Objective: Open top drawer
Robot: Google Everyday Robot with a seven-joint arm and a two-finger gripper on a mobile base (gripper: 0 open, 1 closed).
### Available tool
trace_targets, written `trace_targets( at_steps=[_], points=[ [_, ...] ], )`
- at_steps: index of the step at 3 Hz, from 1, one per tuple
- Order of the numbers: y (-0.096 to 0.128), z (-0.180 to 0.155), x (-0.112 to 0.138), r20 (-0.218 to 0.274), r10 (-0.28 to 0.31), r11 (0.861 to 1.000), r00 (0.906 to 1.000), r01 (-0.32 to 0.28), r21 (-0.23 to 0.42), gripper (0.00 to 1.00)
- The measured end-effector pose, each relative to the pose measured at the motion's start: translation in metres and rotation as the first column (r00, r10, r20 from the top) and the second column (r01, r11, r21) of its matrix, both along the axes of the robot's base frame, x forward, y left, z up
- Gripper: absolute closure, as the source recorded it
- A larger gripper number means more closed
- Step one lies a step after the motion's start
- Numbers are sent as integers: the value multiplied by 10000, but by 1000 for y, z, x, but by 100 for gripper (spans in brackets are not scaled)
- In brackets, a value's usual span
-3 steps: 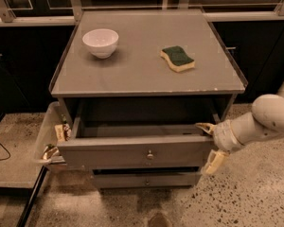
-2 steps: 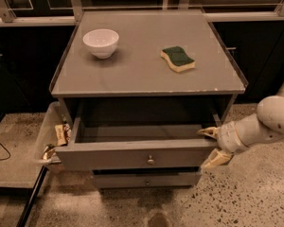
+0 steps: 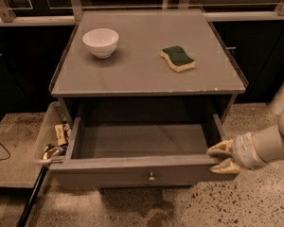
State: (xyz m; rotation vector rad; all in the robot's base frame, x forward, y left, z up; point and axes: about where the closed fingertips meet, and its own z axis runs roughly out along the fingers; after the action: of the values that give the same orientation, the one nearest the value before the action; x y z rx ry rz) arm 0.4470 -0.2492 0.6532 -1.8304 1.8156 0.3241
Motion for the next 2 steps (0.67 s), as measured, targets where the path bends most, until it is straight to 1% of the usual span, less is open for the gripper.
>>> trace_targets(
  at_steps=[1, 2],
  points=[
    [-3, 2, -14, 62, -93, 9999, 9999, 93, -70, 100],
    [-3, 2, -14, 61, -92, 9999, 9999, 93, -69, 0]
  ],
)
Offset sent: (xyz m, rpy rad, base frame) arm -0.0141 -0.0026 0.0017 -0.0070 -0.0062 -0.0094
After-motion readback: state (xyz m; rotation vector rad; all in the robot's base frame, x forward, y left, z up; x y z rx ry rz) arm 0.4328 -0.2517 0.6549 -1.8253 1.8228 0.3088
